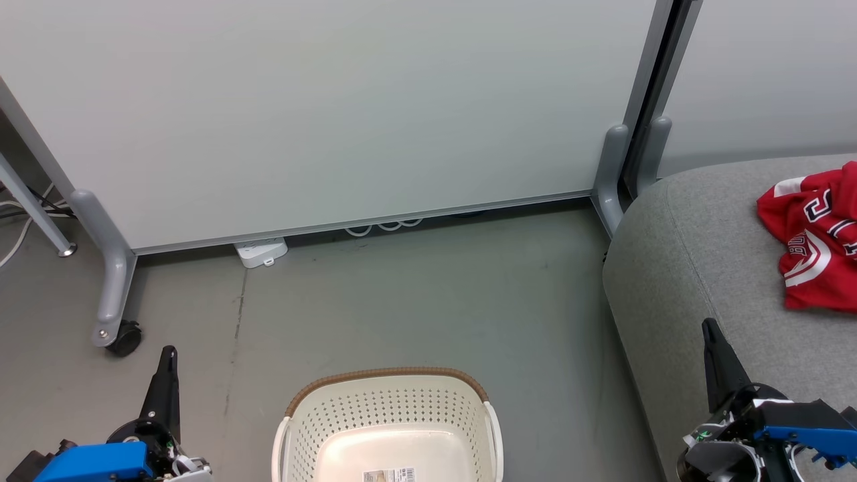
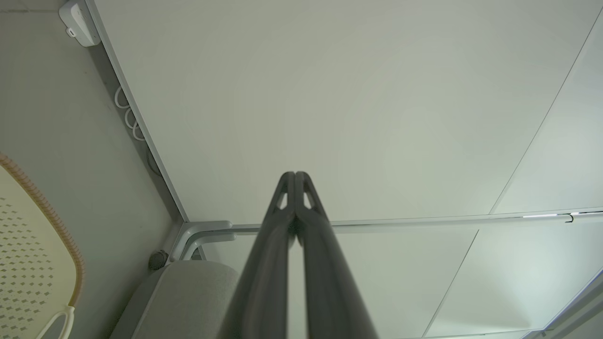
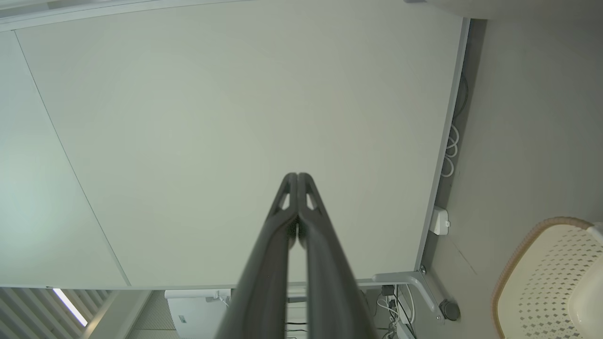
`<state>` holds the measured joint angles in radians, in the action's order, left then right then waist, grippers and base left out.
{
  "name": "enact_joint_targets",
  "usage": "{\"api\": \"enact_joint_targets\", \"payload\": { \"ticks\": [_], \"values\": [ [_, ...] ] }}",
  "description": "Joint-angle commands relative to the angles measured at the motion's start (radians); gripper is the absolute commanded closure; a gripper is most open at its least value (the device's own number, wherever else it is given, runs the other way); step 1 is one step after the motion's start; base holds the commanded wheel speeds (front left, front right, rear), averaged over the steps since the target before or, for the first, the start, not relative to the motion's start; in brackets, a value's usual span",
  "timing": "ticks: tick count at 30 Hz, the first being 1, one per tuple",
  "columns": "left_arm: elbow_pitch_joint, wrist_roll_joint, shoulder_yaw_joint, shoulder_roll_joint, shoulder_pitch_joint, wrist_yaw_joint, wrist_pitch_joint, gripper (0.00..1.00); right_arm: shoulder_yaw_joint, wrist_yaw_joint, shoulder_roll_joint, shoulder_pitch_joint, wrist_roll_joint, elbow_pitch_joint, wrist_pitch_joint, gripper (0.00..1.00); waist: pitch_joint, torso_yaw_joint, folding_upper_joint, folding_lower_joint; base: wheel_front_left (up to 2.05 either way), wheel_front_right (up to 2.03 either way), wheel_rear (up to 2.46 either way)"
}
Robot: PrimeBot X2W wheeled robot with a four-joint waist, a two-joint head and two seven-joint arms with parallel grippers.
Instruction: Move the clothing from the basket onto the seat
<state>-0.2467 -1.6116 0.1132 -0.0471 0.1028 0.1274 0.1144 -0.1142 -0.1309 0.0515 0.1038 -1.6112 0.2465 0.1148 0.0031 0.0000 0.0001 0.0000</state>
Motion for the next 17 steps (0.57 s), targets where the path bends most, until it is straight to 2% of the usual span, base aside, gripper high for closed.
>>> {"api": "enact_joint_targets", "payload": {
  "ticks": [1, 17],
  "values": [
    [0.003, -0.003, 0.003, -0.006, 0.012, 0.007, 0.003, 1.00, -0.001, 0.000, -0.003, 0.009, -0.004, -0.004, 0.002, 1.00, 0.000, 0.000, -0.0001, 0.0000, 0.00, 0.00, 0.00],
    [0.003, -0.003, 0.003, -0.006, 0.012, 0.007, 0.003, 1.00, -0.001, 0.000, -0.003, 0.009, -0.004, -0.004, 0.002, 1.00, 0.000, 0.000, -0.0001, 0.0000, 0.00, 0.00, 0.00]
  ]
}}
